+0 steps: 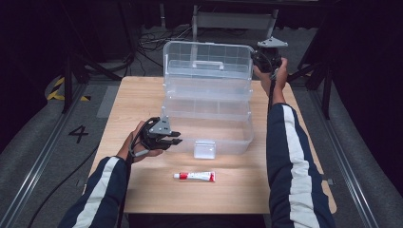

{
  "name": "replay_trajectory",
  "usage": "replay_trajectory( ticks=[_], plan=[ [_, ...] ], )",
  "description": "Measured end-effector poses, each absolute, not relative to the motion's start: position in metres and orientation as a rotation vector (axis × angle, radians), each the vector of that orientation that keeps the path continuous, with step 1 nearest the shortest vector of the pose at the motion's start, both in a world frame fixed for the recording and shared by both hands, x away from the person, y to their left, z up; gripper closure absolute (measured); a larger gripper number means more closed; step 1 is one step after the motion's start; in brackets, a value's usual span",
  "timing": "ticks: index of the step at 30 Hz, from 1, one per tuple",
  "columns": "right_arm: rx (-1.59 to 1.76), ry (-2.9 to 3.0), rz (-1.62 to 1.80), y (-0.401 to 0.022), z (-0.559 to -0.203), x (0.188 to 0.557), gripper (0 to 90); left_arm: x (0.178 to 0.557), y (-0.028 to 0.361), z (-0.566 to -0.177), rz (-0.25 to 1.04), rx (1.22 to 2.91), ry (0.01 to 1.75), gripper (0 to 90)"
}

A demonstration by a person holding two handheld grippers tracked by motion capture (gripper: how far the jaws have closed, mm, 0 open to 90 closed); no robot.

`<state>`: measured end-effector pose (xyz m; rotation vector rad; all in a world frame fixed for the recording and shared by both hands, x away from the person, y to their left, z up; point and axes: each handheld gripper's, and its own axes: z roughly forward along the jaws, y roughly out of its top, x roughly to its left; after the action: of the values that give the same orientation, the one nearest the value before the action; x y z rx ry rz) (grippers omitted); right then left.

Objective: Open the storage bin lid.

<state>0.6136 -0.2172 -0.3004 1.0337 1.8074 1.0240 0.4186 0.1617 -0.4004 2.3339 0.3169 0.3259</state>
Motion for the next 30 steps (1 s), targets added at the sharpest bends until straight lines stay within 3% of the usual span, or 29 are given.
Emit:
replay_trajectory(
  ticks=[30],
  plan=[
    [1.091, 1.891, 0.988, -0.218, -0.319, 0.653, 82.1, 0.42, 0.159, -0.403, 0.324, 2.324, 0.329, 70.5]
  ],
)
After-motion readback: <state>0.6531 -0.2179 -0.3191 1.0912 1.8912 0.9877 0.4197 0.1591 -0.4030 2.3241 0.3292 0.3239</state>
